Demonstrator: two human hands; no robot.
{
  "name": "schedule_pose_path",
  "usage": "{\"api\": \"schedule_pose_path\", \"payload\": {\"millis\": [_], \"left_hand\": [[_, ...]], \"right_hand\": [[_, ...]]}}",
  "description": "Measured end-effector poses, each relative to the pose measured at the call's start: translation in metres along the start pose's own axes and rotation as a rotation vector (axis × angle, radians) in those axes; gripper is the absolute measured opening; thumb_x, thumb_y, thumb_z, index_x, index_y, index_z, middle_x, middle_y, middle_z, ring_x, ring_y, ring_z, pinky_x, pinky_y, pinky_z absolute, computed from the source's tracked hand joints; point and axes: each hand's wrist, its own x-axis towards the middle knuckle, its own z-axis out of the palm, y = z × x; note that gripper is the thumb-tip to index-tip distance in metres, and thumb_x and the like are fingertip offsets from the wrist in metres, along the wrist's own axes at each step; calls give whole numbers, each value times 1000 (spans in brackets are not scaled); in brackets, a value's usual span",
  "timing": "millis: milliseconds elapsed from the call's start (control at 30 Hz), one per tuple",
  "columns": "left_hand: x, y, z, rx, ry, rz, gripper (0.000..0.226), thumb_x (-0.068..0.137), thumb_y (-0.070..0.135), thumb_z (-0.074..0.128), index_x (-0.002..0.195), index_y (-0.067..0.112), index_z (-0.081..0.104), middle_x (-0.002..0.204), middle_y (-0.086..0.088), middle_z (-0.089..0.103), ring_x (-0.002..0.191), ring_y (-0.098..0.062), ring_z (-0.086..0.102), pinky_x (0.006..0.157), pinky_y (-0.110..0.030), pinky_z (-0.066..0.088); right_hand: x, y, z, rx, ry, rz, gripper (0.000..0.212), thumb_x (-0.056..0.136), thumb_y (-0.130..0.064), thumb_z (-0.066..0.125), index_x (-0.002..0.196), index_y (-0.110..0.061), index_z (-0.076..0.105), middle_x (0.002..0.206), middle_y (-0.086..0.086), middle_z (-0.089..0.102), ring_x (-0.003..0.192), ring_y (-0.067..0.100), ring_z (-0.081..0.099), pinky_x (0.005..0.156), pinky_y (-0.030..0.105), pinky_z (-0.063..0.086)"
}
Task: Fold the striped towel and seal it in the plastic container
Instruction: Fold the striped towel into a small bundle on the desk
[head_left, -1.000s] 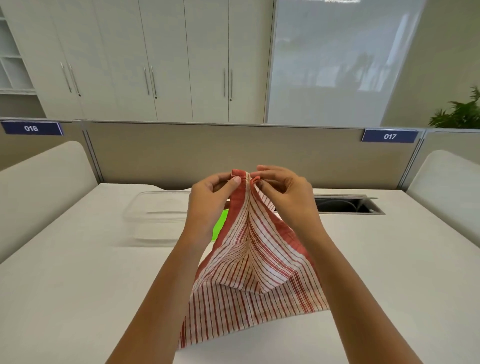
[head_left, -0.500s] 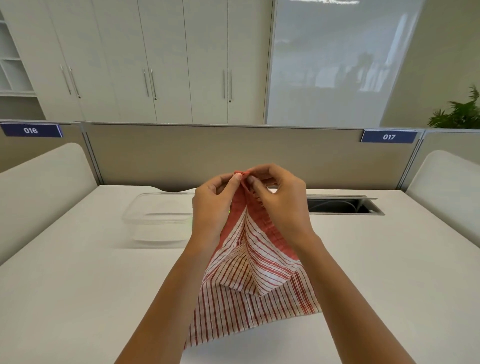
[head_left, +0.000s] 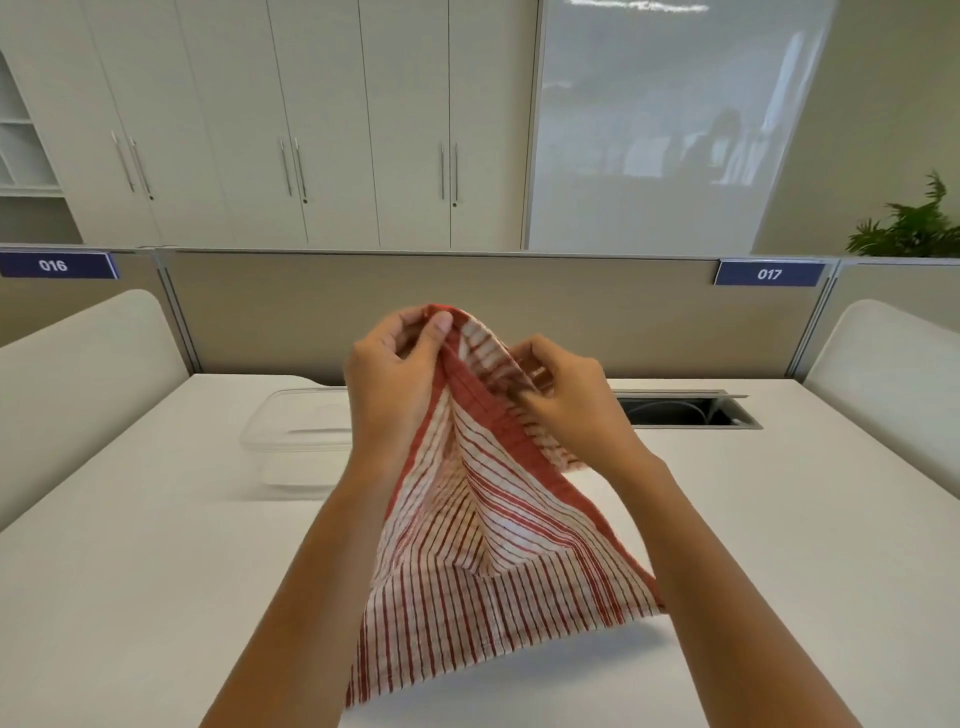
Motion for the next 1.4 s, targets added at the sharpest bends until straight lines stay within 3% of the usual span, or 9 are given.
{"api": "schedule_pose_path", "payload": {"millis": [100, 300, 400, 567, 733, 867, 1133, 1267, 1400], "left_hand": [[19, 10, -15, -46, 87, -28, 21, 87, 30, 61, 104, 17, 66, 86, 6, 70, 77, -9, 68, 71, -24, 57], [40, 18, -28, -11, 148, -23, 28, 90, 34, 56, 108, 15, 64, 95, -2, 69, 81, -11, 66, 75, -27, 56], [47, 22, -30, -180, 129, -103, 12, 90, 28, 58, 91, 19, 66, 89, 0, 69, 78, -11, 66, 75, -29, 57], [49, 32, -18, -278, 150, -82, 19, 94, 23, 51, 104, 8, 59, 80, 3, 62, 54, 4, 60, 49, -11, 48], [37, 42, -2, -163, 83, 59, 17, 96, 27, 46, 104, 18, 58, 87, 10, 62, 70, 8, 61, 62, -7, 49], [23, 52, 16, -125, -169, 116, 19, 95, 27, 47, 106, 21, 62, 100, 2, 67, 96, -13, 65, 86, -27, 55], [23, 51, 29, -313, -397, 126, 13, 96, 22, 45, 108, 25, 49, 74, 1, 68, 69, -10, 66, 63, -25, 57], [17, 27, 22, -216, -407, 275, 10, 96, 19, 46, 102, 27, 46, 77, 5, 65, 70, -5, 65, 64, -19, 54], [7, -9, 17, -106, -507, 328, 15, 91, 30, 53, 103, 37, 47, 85, 12, 68, 78, -4, 65, 73, -19, 52]], "right_hand": [[2, 20, -14, -342, -18, 7, 16, 87, -29, 59, 102, -24, 62, 94, -2, 72, 87, 18, 66, 86, 40, 51], [16, 22, -46, -660, 259, -164, 29, 83, -35, 64, 105, -17, 65, 122, 6, 54, 115, 24, 48, 99, 40, 36], [20, 9, -66, -526, 421, -208, 27, 82, -31, 66, 96, -9, 63, 120, 10, 53, 109, 23, 52, 92, 35, 46], [14, -28, -73, 35, 652, -249, 21, 85, -30, 65, 94, -15, 53, 88, -6, 62, 78, 12, 62, 72, 21, 53], [17, -27, -68, -97, 608, -141, 27, 87, -10, 58, 112, -13, 49, 107, -1, 58, 86, -3, 54, 75, 2, 44], [16, -44, -53, -42, 454, -282, 40, 88, -28, 60, 124, -18, 45, 124, -5, 50, 111, 6, 49, 87, 4, 37], [30, -58, -39, 19, 372, -271, 28, 86, -47, 56, 98, -22, 60, 71, -18, 58, 63, -4, 59, 58, 10, 49], [36, -60, -49, -33, 490, -328, 26, 86, -44, 58, 89, -19, 64, 70, -11, 60, 63, 3, 59, 60, 23, 53], [41, -63, -64, 43, 609, -297, 24, 86, -43, 59, 90, -20, 64, 66, -21, 55, 57, -5, 55, 57, 11, 47]]}}
